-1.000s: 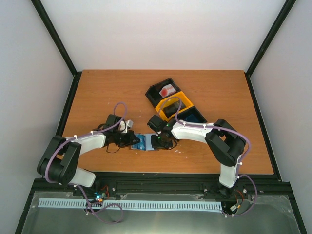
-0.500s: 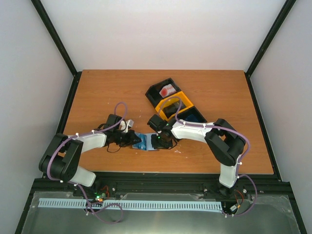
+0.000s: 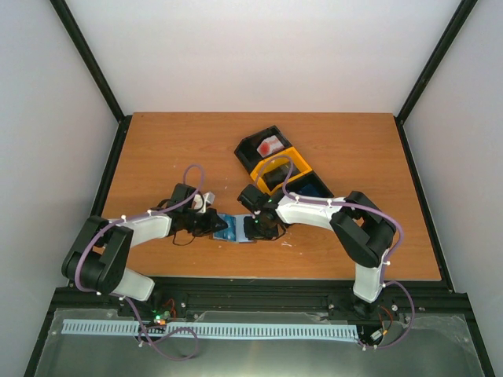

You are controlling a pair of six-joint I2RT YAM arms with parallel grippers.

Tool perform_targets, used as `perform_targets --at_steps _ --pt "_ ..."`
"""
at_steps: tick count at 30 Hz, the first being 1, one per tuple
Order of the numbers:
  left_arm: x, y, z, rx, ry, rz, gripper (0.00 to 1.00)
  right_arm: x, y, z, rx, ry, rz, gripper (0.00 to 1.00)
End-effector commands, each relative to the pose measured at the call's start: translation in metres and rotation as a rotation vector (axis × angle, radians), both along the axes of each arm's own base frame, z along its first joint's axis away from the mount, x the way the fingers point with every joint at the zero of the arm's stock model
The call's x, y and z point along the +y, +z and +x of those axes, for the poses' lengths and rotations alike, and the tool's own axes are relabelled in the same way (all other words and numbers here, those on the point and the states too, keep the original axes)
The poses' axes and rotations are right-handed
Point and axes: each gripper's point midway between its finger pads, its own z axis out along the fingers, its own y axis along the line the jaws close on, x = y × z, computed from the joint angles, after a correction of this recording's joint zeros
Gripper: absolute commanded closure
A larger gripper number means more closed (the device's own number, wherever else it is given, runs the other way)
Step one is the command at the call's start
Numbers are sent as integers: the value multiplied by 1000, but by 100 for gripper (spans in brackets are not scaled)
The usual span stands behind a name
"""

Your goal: Put the credit cards into the card holder

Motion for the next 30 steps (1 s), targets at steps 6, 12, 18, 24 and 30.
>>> perform_targets --at_steps 6,12,18,24,30 --pt "-12 9 -1 32 5 -108 99 -7 -23 -6 34 4 -45 72" --pt "-11 -2 -11 80 7 -111 99 -4 -24 -6 41 3 -29 73" --pt "-7 -9 -14 120 38 -95 99 -2 -24 -6 43 2 -22 74" --pt "2 -1 -10 106 140 -81 99 0 -25 -5 43 -4 -14 75" --pt "2 -1 -9 104 159 -97 99 3 -26 -6 51 1 -3 75"
